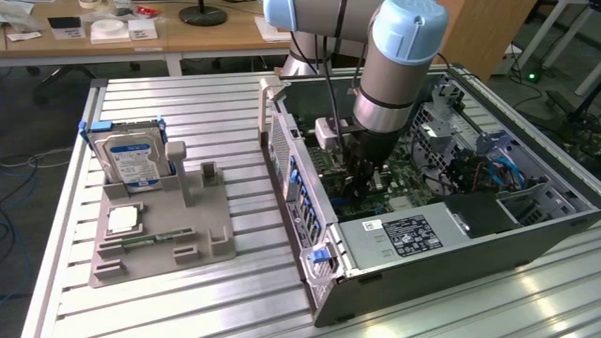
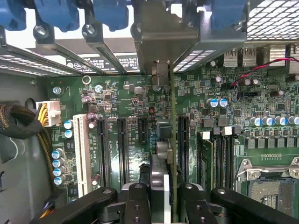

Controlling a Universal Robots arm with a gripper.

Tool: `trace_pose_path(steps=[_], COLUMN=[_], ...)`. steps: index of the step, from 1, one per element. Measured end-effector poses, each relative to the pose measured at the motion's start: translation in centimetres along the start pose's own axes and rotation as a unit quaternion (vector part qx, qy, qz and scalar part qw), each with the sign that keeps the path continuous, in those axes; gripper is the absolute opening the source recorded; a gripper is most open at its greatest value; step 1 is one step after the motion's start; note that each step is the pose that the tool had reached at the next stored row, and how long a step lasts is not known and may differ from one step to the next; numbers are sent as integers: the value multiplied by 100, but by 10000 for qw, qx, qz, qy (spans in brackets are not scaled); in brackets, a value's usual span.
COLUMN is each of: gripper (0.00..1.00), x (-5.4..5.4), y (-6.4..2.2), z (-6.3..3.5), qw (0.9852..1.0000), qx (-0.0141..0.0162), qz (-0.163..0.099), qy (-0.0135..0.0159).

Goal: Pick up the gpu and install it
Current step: 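Insert the gpu into the slot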

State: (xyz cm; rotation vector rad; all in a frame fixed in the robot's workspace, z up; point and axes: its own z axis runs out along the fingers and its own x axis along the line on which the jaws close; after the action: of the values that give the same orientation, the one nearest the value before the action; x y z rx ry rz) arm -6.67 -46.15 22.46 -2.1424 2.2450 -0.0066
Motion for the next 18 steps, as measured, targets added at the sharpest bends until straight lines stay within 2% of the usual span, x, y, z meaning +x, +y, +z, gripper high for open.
trace_pose_path(steps=[18], gripper=[28], x=[0], y=[14], z=[53], qw=[10000], qx=[-1], qz=[0], qy=[-2])
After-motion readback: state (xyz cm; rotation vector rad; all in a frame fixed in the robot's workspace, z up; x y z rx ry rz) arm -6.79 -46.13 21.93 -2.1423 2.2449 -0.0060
